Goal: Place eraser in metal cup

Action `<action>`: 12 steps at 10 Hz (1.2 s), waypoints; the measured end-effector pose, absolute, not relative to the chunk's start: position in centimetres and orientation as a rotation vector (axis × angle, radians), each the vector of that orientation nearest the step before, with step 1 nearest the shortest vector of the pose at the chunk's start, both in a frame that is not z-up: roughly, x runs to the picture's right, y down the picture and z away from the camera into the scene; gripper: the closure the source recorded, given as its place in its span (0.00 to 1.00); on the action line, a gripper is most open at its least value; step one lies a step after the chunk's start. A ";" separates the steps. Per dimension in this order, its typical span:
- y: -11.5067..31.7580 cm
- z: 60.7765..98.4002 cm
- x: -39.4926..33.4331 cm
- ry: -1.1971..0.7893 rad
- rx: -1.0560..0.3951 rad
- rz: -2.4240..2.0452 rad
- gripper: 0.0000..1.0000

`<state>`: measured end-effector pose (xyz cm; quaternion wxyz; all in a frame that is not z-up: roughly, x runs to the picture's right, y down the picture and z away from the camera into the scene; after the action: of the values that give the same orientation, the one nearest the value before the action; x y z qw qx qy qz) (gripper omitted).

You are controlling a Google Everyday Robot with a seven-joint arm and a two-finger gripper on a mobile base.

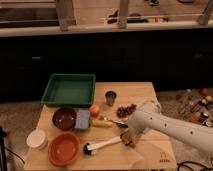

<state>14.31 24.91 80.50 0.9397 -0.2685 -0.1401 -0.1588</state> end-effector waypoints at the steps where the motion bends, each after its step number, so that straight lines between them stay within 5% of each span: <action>1: 25.0 80.2 14.3 -0.290 -0.537 -0.326 0.20; 8: 25.6 80.1 15.0 -0.354 -0.527 -0.391 0.22; 12: 25.8 80.6 15.8 -0.370 -0.534 -0.400 0.60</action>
<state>15.83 25.75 80.59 0.9281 -0.2605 -0.1805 -0.1954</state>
